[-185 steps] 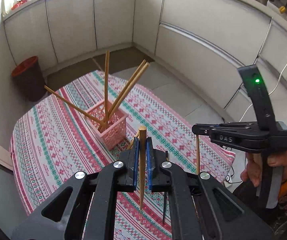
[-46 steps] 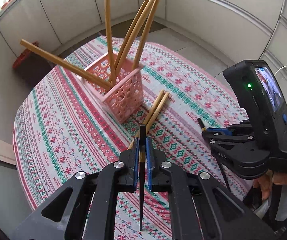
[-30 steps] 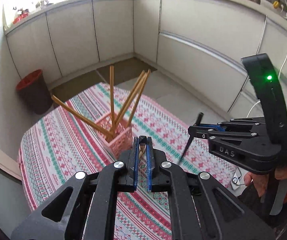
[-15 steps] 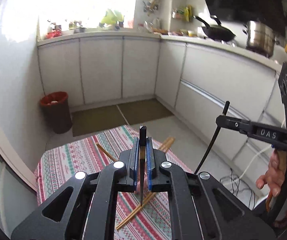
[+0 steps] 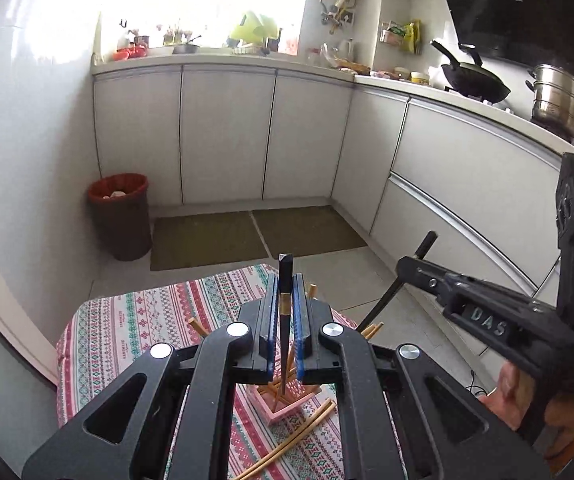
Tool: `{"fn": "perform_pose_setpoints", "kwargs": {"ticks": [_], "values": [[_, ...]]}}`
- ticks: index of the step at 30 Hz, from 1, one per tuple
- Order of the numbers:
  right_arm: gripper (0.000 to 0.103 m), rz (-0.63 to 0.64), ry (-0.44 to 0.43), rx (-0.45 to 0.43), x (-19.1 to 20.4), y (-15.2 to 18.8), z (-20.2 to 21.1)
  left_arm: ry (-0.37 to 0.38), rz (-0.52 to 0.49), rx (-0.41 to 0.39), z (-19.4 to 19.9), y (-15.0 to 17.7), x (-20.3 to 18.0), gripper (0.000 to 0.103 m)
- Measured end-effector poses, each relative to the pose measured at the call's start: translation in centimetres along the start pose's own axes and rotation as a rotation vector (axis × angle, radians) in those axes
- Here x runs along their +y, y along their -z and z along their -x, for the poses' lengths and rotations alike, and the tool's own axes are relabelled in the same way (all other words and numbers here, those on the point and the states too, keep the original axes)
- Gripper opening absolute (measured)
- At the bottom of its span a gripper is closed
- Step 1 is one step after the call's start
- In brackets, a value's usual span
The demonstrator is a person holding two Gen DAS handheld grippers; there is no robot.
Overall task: Organize utensils
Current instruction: 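Carry both chopsticks over the pink basket and open both grippers, then lower both grippers to the last two wooden chopsticks on the cloth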
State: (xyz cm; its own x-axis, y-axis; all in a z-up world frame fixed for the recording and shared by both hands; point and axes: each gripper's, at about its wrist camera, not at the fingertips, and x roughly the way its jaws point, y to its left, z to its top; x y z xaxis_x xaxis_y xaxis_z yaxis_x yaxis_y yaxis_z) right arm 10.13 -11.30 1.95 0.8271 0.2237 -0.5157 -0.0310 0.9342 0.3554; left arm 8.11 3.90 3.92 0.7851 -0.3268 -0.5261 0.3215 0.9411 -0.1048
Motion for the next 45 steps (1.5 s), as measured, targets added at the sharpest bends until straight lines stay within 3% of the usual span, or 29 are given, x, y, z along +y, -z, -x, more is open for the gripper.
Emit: {"fn": "perform_pose_setpoints", "kwargs": {"ticks": [4,5,6,7,8,14,18,20,24,26,28,31,39,42,45], "values": [[0.008,-0.002,-0.002,0.024,-0.5,0.5,-2.0,-0.005,-0.002,0.05,-1.6,0.7,0.0,0.009],[0.01,0.0,-0.008,0.022,-0.5,0.6,-2.2,-0.008,0.009,0.061,-1.9,0.8,0.1,0.023],[0.014,0.004,-0.007,0.015,-0.6,0.7,-2.5,-0.014,0.029,0.063,-2.0,0.9,0.4,0.03],[0.025,0.007,-0.002,0.012,-0.5,0.9,-2.6,-0.016,0.038,0.061,-1.9,0.9,0.6,0.033],[0.038,0.007,0.003,0.013,-0.5,1.0,-2.6,-0.018,0.042,0.059,-1.7,0.8,0.8,0.033],[0.039,0.005,0.033,0.007,-0.4,1.2,-2.3,-0.036,0.042,0.037,-0.4,0.5,0.8,0.034],[0.048,0.008,0.047,0.006,-0.4,1.2,-1.7,-0.047,0.024,0.048,-0.1,0.6,0.4,0.04],[0.055,0.014,0.067,-0.012,-0.4,1.3,-1.2,-0.06,0.016,0.052,0.0,0.8,0.2,0.05],[0.069,0.017,0.103,-0.036,-0.6,1.4,-0.4,-0.089,0.009,0.074,-0.1,1.3,0.5,0.06],[0.078,0.011,0.121,-0.043,-1.0,1.5,-0.1,-0.108,0.004,0.103,-0.4,1.7,0.7,0.077],[0.088,-0.007,0.128,-0.045,-1.5,1.6,0.1,-0.119,-0.009,0.155,-1.1,2.5,1.0,0.086],[0.095,-0.041,0.124,-0.036,-2.5,2.0,0.6,-0.125,-0.049,0.27,-3.0,4.2,1.3,0.09],[0.095,-0.161,0.164,0.078,-6.4,3.7,0.1,-0.078,-0.085,0.603,-9.8,12.2,2.8,0.092],[0.095,-0.234,0.165,0.144,-8.2,4.5,-0.8,-0.089,-0.105,0.676,-12.1,15.3,3.1,0.089],[0.095,-0.297,0.143,0.226,-9.6,5.5,-2.0,-0.107,-0.088,0.734,-14.1,17.6,4.1,0.077]]}}
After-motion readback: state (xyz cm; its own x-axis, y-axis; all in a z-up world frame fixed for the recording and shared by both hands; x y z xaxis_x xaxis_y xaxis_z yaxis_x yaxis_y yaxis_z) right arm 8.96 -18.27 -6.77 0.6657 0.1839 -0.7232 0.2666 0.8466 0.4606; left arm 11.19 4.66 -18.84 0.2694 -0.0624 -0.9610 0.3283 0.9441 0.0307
